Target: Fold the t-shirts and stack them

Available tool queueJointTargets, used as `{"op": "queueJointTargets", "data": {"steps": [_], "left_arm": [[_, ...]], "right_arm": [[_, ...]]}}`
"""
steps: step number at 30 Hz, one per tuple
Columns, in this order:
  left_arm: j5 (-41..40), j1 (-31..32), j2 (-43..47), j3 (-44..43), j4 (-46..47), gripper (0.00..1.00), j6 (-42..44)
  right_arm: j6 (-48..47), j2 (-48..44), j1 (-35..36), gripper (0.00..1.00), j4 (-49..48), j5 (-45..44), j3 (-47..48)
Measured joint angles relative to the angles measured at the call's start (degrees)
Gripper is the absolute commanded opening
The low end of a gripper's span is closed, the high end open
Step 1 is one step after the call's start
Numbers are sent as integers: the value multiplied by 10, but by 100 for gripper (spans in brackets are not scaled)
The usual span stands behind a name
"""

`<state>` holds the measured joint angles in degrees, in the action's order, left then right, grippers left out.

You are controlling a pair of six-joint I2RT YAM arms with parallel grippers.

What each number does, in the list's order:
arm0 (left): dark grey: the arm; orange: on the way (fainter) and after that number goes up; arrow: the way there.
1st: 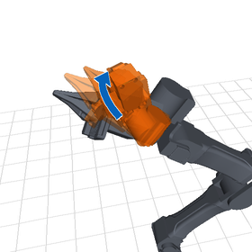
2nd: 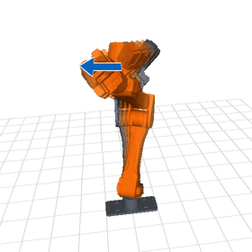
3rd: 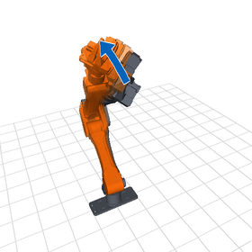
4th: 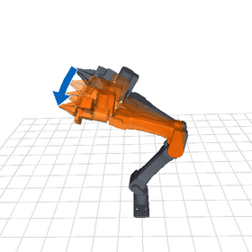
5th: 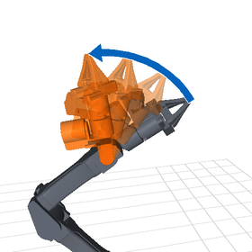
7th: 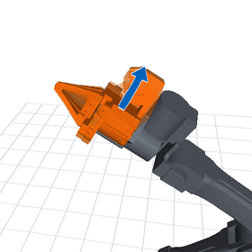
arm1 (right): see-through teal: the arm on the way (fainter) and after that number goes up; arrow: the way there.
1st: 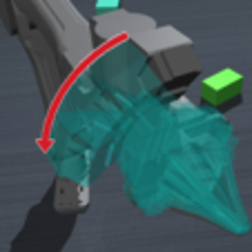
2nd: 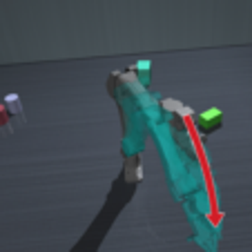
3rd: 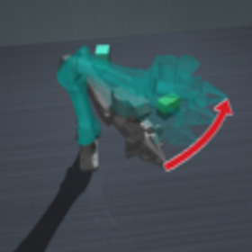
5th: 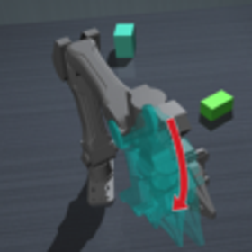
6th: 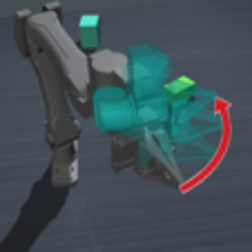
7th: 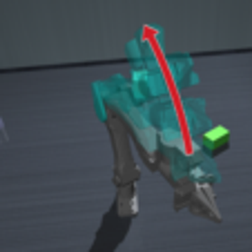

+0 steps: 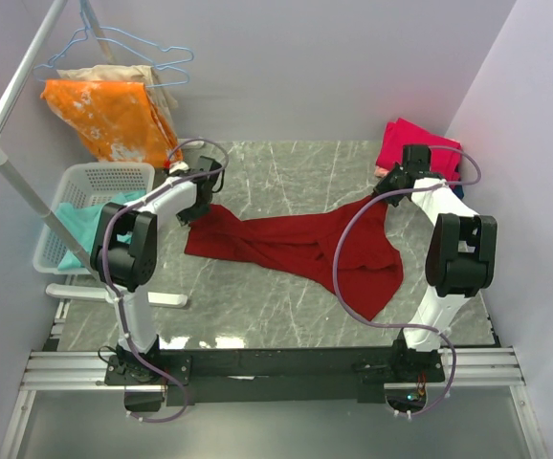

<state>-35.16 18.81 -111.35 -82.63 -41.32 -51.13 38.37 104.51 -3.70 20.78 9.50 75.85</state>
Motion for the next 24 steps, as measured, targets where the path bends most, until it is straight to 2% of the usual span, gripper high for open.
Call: {"op": "queueJointTargets", "data": {"steps": [11,24], "left_arm": [[80,-15,-1,14,15,47,-4],[70,-20,-11,14,7,48,-6]], "right_arm": [[-3,0,1,0,4,0,0],[-3,0,1,0,6,-2,0]]}}
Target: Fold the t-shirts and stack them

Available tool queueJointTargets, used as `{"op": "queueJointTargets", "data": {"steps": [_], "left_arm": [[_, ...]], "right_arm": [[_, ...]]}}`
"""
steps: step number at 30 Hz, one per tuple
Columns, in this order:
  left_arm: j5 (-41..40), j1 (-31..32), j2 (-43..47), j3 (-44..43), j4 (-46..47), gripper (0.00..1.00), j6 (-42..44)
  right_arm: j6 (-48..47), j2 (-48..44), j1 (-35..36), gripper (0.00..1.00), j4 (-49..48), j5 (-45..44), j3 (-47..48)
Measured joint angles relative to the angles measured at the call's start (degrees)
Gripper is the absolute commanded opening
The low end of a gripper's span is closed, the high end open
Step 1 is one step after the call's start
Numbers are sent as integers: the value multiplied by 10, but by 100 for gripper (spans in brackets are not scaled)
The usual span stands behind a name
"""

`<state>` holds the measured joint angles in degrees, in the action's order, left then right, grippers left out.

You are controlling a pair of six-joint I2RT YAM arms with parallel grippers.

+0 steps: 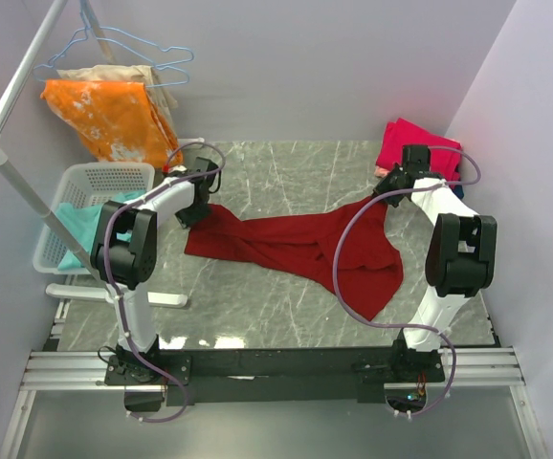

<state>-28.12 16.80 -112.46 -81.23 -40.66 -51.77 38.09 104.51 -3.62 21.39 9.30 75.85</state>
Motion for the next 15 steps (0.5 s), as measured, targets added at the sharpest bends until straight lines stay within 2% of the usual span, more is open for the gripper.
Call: {"op": "queueJointTargets", "data": {"steps": [11,15], "left_arm": [[3,0,-13,3,-2,44,0],[4,0,-19,3,2,35,0]], "right_arm": [[4,0,0,0,3,0,0],[4,0,1,0,6,-2,4]]}}
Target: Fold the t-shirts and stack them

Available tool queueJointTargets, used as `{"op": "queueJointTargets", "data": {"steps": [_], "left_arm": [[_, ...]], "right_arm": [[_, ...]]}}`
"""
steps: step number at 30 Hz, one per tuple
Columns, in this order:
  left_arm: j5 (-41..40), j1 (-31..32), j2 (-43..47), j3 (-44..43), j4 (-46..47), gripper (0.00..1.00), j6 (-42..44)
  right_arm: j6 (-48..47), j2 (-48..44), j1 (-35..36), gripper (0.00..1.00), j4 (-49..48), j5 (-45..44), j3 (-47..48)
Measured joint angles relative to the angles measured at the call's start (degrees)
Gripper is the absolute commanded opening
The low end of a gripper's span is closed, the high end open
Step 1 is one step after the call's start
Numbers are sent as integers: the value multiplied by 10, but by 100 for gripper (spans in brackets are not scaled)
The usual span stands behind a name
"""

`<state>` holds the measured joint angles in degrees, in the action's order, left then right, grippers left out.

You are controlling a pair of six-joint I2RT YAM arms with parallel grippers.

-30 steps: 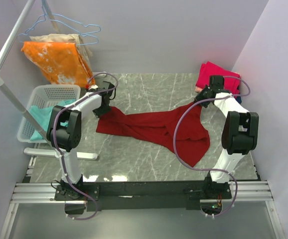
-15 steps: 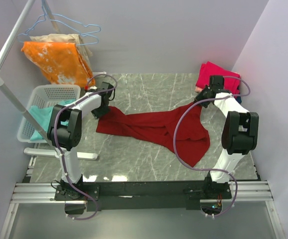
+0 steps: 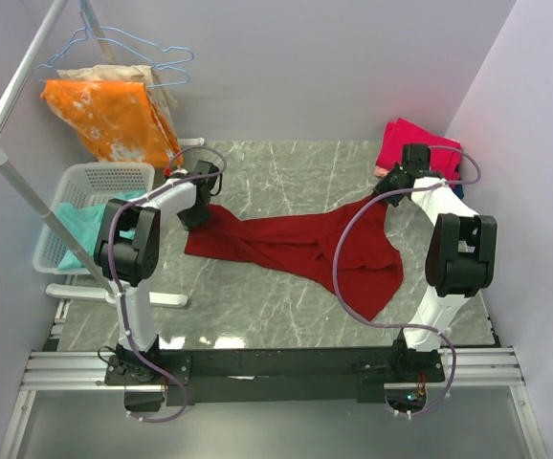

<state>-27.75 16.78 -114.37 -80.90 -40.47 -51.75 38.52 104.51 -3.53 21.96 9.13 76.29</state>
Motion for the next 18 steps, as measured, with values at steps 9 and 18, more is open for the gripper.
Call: {"op": "queueJointTargets", "data": {"steps": [9,18], "left_arm": [[-1,-3,-2,-3,2,24,0],[-21,-5,0,-23,-10,13,1]], "right_arm": [[0,0,2,0,4,0,6],[0,0,2,0,4,0,6]]}}
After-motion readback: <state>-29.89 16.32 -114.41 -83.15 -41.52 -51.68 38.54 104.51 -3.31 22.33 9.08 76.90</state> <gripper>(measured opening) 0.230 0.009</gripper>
